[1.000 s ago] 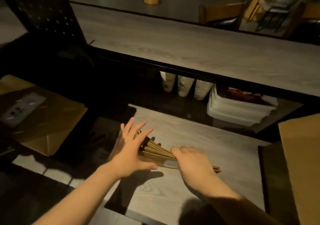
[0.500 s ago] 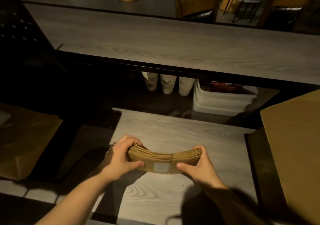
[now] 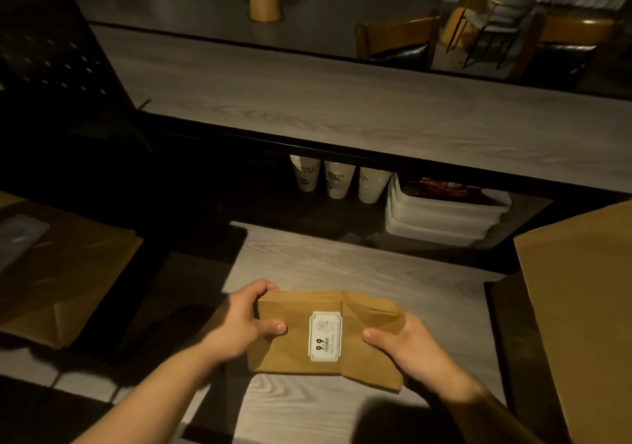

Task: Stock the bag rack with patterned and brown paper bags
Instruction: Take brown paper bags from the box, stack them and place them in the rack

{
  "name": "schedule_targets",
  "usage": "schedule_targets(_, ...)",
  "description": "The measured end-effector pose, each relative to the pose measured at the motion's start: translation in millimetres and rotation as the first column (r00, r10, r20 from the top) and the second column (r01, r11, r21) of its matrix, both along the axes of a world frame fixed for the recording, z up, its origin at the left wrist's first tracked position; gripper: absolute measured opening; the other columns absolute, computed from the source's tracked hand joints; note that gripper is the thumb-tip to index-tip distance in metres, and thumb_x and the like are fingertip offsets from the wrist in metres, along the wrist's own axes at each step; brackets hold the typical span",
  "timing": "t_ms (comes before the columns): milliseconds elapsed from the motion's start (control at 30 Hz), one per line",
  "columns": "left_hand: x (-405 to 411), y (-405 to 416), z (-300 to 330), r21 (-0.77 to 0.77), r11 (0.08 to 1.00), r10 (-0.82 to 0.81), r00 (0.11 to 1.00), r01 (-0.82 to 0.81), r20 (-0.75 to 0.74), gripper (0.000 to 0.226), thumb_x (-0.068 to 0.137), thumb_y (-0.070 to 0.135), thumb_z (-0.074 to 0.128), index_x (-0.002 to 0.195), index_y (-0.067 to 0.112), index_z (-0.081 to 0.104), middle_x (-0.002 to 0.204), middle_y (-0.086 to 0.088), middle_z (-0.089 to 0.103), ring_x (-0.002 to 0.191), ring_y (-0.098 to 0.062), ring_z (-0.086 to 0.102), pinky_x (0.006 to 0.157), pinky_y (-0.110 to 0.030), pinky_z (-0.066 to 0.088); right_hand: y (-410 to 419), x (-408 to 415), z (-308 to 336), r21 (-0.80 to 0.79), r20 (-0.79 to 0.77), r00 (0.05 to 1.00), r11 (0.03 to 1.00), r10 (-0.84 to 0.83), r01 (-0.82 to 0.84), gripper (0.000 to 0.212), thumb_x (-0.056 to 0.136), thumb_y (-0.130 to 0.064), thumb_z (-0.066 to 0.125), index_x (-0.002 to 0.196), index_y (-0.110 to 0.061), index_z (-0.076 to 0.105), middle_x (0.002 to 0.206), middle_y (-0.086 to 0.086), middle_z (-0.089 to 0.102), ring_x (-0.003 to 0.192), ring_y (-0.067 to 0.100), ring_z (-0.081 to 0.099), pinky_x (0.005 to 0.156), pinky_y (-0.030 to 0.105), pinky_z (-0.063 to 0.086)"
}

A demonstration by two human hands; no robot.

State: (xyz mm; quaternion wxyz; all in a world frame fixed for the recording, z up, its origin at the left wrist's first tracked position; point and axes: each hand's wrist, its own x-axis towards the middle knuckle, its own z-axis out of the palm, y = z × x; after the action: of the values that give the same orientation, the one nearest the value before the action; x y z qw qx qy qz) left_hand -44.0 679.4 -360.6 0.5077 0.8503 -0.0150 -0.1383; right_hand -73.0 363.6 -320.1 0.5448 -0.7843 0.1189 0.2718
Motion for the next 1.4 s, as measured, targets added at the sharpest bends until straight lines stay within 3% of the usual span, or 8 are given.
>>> schedule_targets(200,22,-28,94,0.215,0.894,0.293,0.877,-0.392,0.382,0.105,0.066,0.044,0.093,0.153,0.03,0.035,0.145,0.009,0.044,0.138,-0.015,0.037,0.115,-0.042,0.035,4,24,58,0.08,0.199,0.94,0.961,-0.277,0.266,0.031,0.086,-0.026,0.082,0.114,-0.032,0.071,0.102,-0.011,0.079,0.099,0.012,0.073,0.083,0.033,0.057)
schedule_targets(333,9,-46,142,-0.251,0.753,0.628,0.779,-0.609,-0.006,0.14,0.058,0.056,0.089,0.163,0.035,-0.001,0.171,0.004,0.014,0.154,-0.019,0.024,0.123,-0.05,0.028,24,33,91,0.403,0.143,0.846,0.811,-0.514,0.424,0.046,0.079,-0.017,0.08,0.122,-0.026,0.067,0.106,0.004,0.079,0.094,0.027,0.076,0.075,0.042,0.062)
schedule_targets(533,5,-37,205,-0.704,0.302,0.519,0.731,-0.642,-0.444,0.041,0.088,0.021,0.072,0.127,0.016,0.061,0.104,-0.007,0.08,0.092,-0.024,0.078,0.074,-0.038,0.062,75,44,119,0.687,-0.024,0.914,0.658,-0.405,0.31,0.077,0.062,-0.022,0.092,0.134,-0.02,0.063,0.117,0.018,0.076,0.1,0.038,0.076,0.069,0.051,0.066)
schedule_targets(767,23,43,229,-0.51,0.35,0.748,0.562,-0.786,-0.353,0.039,0.091,0.026,0.076,0.126,0.02,0.061,0.113,-0.006,0.072,0.096,-0.021,0.071,0.082,-0.033,0.057,151,76,140,0.651,-0.017,0.981,0.743,-0.194,0.159,0.04,0.087,-0.02,0.07,0.127,-0.022,0.066,0.113,0.014,0.079,0.102,0.033,0.077,0.08,0.049,0.066)
schedule_targets(933,32,98,247,-0.515,0.295,0.803,0.501,-0.805,-0.323,0.025,0.095,0.025,0.071,0.118,0.018,0.066,0.103,-0.002,0.072,0.082,-0.014,0.067,0.057,-0.025,0.054,214,106,148,0.618,-0.04,0.993,0.779,-0.109,0.11,0.026,0.099,-0.016,0.066,0.124,-0.023,0.063,0.109,0.012,0.079,0.102,0.03,0.077,0.09,0.052,0.062)
schedule_targets(1033,45,127,255,-0.544,0.258,0.855,0.451,-0.798,-0.255,0.005,0.098,0.021,0.068,0.095,0.021,0.064,0.104,-0.002,0.068,0.089,-0.019,0.067,0.077,-0.029,0.058,249,128,145,0.65,-0.06,0.996,0.755,-0.06,0.084,0.033,0.099,-0.017,0.068,0.129,-0.024,0.059,0.117,0.013,0.076,0.106,0.031,0.076,0.095,0.055,0.059)
schedule_targets(1167,60,161,235,-0.473,0.184,0.863,0.372,-0.862,-0.341,0.035,0.106,0.039,0.054,0.128,0.013,0.063,0.138,-0.015,0.06,0.127,-0.036,0.056,0.113,-0.046,0.044,293,156,131,0.661,-0.113,0.994,0.746,-0.011,0.083,0.04,0.095,-0.019,0.072,0.132,-0.022,0.056,0.12,0.017,0.074,0.108,0.033,0.074,0.101,0.059,0.056)
schedule_targets(1400,48,145,236,-0.402,0.226,0.942,0.304,-0.888,-0.141,0.041,0.11,0.033,0.044,0.143,0.01,0.053,0.143,-0.01,0.052,0.127,-0.026,0.05,0.083,-0.022,0.032,337,186,84,0.486,-0.14,0.99,0.871,-0.011,0.079,0.026,0.1,-0.02,0.065,0.126,-0.017,0.065,0.108,0.016,0.079,0.091,0.031,0.079,0.089,0.048,0.063)
